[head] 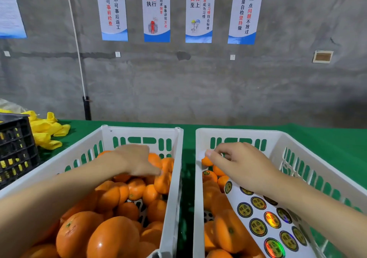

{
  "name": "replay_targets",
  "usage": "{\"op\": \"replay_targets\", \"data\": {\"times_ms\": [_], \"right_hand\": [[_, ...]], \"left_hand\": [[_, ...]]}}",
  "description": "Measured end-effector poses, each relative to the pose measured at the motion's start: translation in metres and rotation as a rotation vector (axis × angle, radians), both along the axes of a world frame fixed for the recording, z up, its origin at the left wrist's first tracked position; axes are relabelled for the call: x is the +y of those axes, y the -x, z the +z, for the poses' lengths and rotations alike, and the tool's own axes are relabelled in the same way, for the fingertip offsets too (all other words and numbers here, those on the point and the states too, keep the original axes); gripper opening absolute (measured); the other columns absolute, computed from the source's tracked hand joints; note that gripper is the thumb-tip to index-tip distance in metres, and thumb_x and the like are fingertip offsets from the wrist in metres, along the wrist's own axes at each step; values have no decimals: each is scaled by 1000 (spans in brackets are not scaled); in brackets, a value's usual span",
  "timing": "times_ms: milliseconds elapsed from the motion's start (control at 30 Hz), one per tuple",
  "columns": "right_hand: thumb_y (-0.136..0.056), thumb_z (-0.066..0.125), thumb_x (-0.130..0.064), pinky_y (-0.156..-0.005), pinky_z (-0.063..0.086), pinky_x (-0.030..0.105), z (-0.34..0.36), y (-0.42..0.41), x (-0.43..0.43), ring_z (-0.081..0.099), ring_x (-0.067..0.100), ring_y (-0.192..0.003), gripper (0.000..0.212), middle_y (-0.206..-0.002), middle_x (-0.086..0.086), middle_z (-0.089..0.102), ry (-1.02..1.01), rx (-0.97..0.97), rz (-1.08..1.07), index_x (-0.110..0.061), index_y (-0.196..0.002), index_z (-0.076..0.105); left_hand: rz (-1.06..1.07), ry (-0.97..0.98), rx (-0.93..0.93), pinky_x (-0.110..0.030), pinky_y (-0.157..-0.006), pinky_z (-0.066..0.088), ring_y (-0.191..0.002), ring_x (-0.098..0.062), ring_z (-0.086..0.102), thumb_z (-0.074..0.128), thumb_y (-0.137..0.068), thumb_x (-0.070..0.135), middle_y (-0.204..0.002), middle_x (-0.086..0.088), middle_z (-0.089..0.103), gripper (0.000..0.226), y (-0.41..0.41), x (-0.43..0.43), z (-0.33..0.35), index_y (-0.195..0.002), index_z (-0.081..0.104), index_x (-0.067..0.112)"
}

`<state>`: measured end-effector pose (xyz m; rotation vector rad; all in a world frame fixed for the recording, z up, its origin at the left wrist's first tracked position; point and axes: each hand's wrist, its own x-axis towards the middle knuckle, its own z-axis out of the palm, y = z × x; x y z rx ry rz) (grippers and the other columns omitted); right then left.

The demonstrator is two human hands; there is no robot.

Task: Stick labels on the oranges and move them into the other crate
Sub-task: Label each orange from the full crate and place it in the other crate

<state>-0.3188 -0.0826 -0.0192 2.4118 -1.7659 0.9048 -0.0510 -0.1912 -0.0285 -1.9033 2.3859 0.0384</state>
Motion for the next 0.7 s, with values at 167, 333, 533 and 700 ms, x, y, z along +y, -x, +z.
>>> {"op": "replay_targets", "data": {"times_ms": [167,333,533,700], "right_hand": [[-95,44,-44,-46,41,37,6,-1,-1,53,17,-47,20,-50,2,58,72,-24,-67,-36,-90,61],[-92,53,-34,-47,41,30,20,-1,4,47,11,-44,13,-43,-7,49,276,-80,-111,-33,-83,63],[-87,70,-21,-49,44,29,32,-6,15,38,2,-43,5,-44,-14,33,464,-38,16,-21,-83,73],[-86,66,-25,-46,46,32,36,-10,22,32,-7,-48,11,-50,-21,24,438,98,181,-20,-84,76]], "left_hand": [[-109,474,442,-32,-61,47,-72,-9,57,39,-64,91,-80,11,61,68,26,22,14,-96,48,33],[-361,444,596,-25,-59,45,-71,0,57,42,-62,96,-78,19,58,61,54,64,17,-96,42,46],[-501,417,474,-26,-69,47,-80,-2,55,40,-63,94,-89,21,56,61,69,79,9,-102,39,47],[-504,419,463,-27,-71,49,-81,-2,56,39,-65,92,-88,20,55,63,64,74,4,-104,42,43]]}}
